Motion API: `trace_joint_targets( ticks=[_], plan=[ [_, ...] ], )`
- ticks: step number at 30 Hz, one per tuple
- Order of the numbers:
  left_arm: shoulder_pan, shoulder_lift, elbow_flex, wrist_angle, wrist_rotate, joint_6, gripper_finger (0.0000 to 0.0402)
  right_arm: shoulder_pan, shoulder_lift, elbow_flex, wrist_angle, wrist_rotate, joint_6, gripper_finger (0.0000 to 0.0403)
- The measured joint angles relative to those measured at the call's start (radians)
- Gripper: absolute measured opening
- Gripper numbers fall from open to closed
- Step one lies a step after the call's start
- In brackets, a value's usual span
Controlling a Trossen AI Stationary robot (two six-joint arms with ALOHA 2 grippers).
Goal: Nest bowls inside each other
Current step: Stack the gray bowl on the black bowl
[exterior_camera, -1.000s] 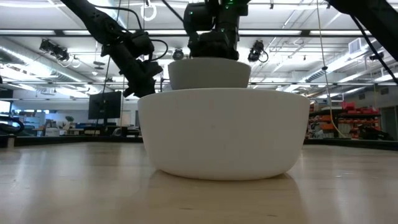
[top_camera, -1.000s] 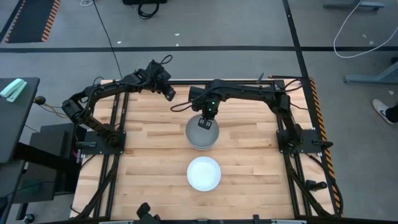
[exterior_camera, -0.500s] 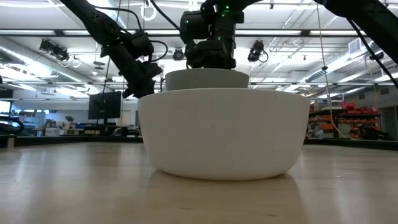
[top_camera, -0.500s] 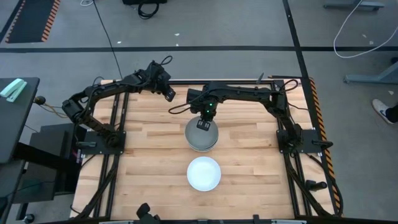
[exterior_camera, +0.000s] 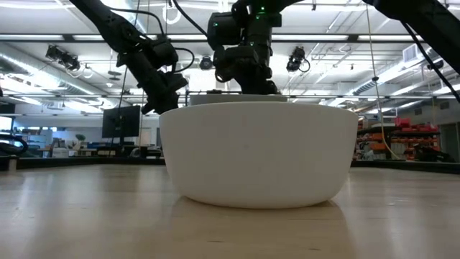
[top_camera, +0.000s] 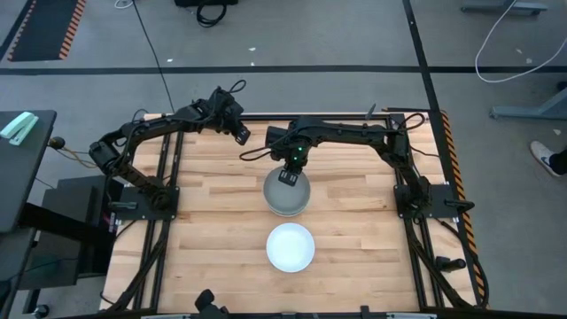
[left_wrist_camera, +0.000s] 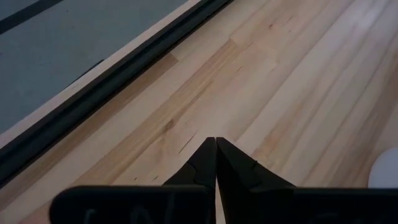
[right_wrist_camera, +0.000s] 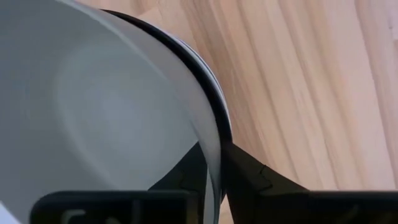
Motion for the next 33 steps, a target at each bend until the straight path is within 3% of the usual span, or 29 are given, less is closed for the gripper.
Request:
trace_joint_targets(
  ticks=[9, 21, 33],
  plan=[
    [0.0, 0.0, 0.0, 0.0, 0.0, 0.0, 0.0028, 0.0, -0.009, 0.0, -0.002, 0.042, -0.004, 0.0076],
    [0.0, 0.0, 0.0, -0.001, 0.0, 0.0, 0.0017, 0.01, -0.099, 0.003, 0.009, 0.086, 0.004, 0.0077],
    [-0.016, 0.0, 0.0, -0.002, -0.018, 0.0, 0.0026, 0.161, -0.101, -0.05, 0.035, 0.084, 0.021, 0.0032]
  ],
)
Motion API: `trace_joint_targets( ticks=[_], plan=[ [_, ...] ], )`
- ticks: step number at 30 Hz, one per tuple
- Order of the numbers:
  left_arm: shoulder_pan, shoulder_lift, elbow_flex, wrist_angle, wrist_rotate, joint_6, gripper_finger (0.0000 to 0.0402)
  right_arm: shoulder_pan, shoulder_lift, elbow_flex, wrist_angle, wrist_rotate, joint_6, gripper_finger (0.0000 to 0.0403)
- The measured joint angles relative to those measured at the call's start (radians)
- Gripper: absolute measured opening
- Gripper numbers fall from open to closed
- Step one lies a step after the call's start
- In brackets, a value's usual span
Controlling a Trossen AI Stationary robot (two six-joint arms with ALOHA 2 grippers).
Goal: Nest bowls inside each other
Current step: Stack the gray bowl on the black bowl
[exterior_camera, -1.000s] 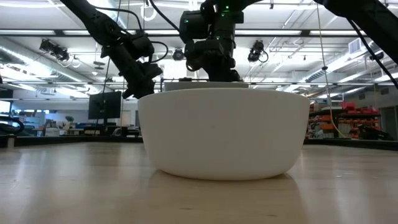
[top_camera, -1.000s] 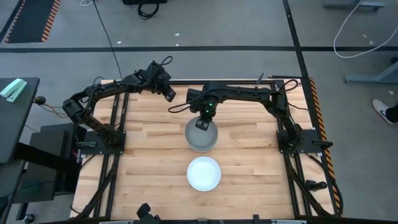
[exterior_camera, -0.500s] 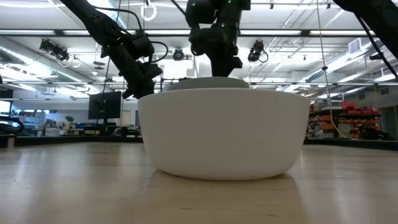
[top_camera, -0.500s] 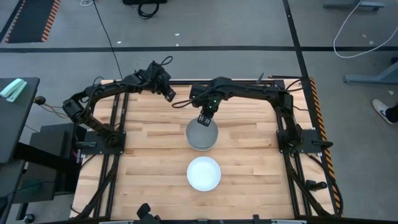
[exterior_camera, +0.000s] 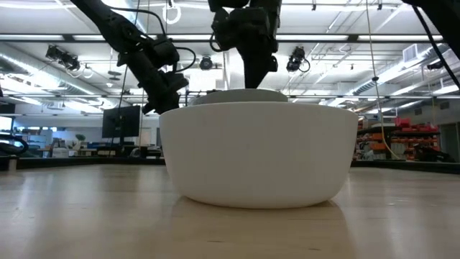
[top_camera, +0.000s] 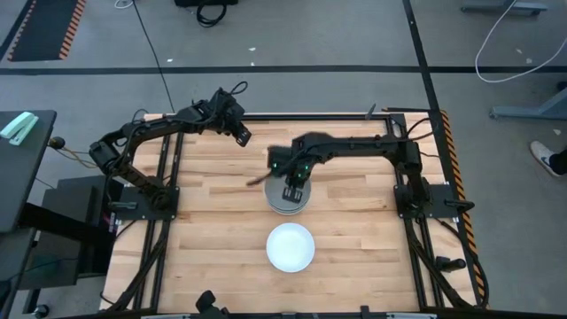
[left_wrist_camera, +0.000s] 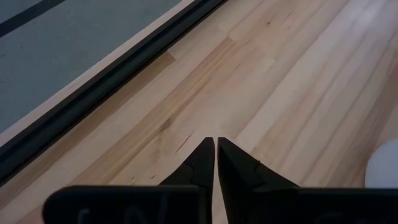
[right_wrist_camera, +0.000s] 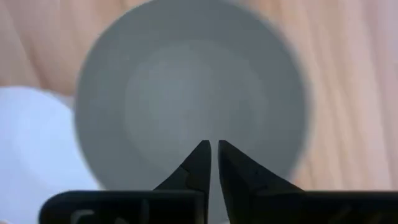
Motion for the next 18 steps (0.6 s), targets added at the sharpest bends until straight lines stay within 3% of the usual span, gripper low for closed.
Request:
trace_joint_targets(
  ticks=[5, 18],
  plan=[
    [-0.006, 0.0, 0.0, -0.001, 0.0, 0.0, 0.0017, 0.064, 0.0, -0.058, 0.043, 0.038, -0.026, 0.0006],
    [-0.01, 0.0, 0.0, -0.003, 0.0, 0.0, 0.0026, 0.064, 0.002, -0.229, 0.133, 0.049, -0.025, 0.0006]
  ],
)
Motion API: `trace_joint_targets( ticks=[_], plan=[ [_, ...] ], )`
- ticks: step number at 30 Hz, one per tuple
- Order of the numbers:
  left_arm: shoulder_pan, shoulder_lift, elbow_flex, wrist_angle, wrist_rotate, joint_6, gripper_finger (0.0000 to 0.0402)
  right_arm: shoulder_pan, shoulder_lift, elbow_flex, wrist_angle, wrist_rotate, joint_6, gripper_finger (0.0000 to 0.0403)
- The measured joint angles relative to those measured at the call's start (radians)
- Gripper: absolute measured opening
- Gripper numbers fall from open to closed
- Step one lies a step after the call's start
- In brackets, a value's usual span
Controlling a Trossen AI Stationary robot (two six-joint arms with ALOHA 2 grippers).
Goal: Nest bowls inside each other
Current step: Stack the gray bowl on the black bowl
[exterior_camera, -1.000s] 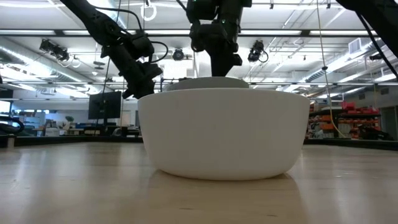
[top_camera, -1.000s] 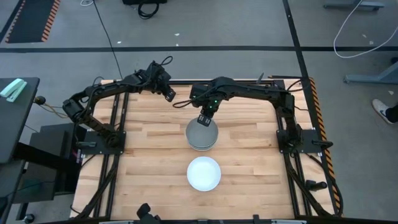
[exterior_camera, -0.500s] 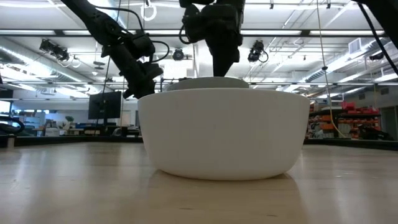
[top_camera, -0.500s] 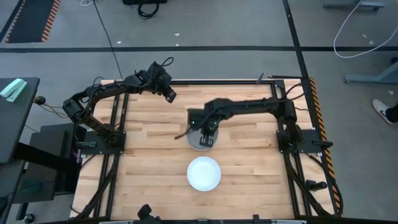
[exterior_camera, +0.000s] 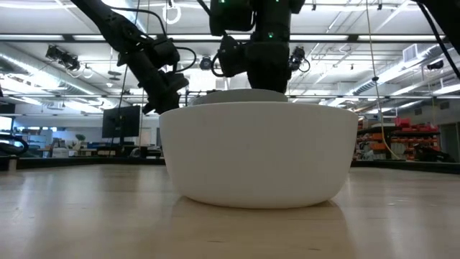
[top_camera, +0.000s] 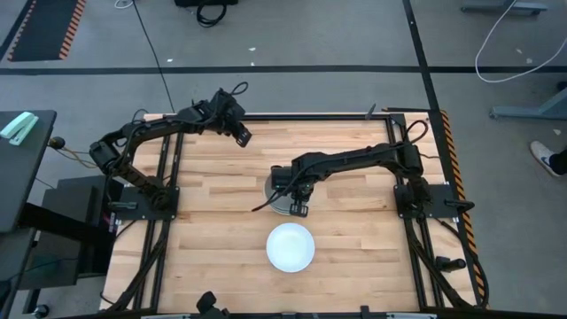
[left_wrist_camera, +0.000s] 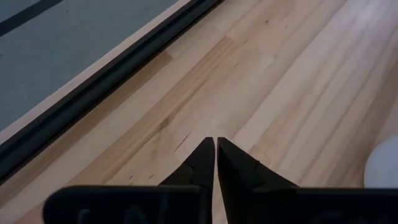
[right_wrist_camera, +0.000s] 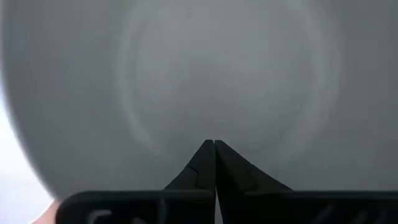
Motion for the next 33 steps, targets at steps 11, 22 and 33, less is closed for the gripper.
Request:
trace_joint_targets(
  ticks=[11, 22, 33],
  plan=[
    [0.0, 0.0, 0.0, 0.0, 0.0, 0.0, 0.0017, -0.001, 0.0, -0.003, 0.069, 0.013, 0.0, 0.0004],
    [0.0, 0.0, 0.0, -0.004, 0.0, 0.0, 0.0016, 0.004, 0.0, -0.054, 0.116, 0.023, -0.001, 0.0003],
    [0.0, 0.0, 0.0, -0.003, 0.0, 0.0, 0.0025, 0.002, 0.0, -0.087, 0.148, 0.025, -0.027, 0.0003]
  ],
)
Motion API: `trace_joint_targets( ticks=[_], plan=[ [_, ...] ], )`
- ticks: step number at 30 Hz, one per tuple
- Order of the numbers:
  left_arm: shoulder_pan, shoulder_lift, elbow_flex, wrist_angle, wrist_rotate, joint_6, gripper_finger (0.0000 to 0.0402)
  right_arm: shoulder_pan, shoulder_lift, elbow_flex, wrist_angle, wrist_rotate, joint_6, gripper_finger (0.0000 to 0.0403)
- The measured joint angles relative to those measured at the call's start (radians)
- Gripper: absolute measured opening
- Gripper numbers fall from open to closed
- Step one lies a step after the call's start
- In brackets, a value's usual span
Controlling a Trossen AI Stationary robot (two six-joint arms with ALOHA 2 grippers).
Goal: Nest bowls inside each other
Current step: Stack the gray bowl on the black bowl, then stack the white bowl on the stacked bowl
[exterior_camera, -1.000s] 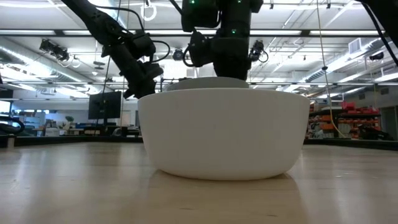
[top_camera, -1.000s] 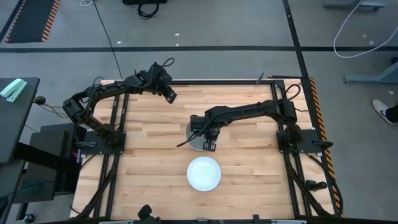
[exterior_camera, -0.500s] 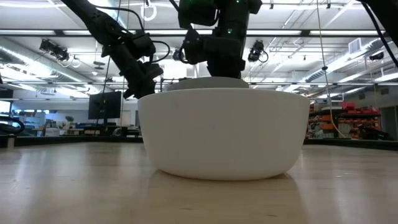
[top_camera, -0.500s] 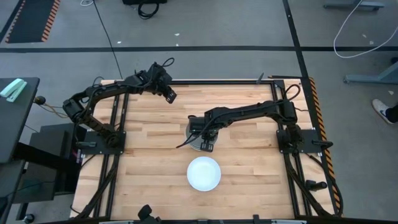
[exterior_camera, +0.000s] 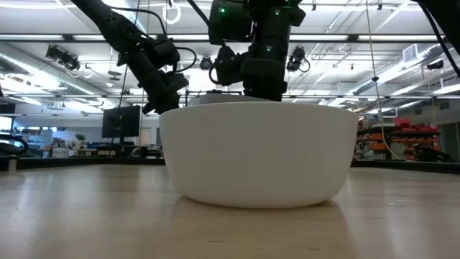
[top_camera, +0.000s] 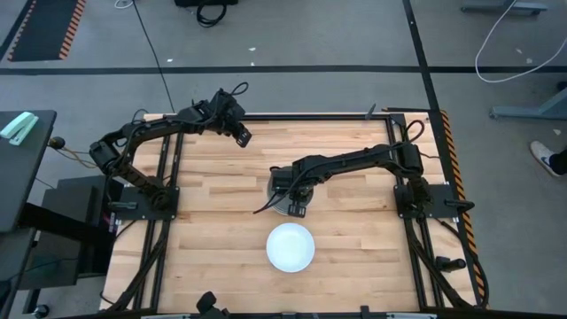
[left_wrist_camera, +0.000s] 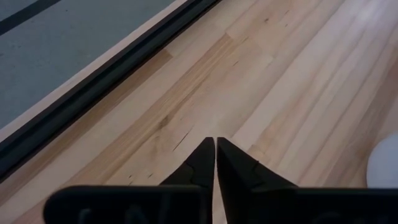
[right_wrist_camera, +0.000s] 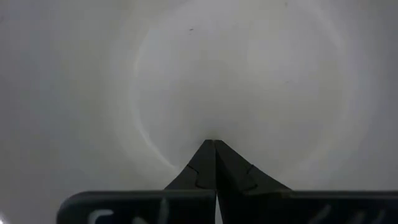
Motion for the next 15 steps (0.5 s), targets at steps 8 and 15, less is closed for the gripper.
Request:
trace_joint_targets(
  ticks=[8, 15],
  plan=[
    [0.0, 0.0, 0.0, 0.0, 0.0, 0.0, 0.0019, -0.006, -0.011, 0.002, -0.008, 0.005, -0.008, 0.0004],
    [0.0, 0.0, 0.0, 0.0, -0.005, 0.001, 0.0017, 0.002, -0.145, 0.004, -0.031, 0.009, 0.045, 0.0005]
  ],
)
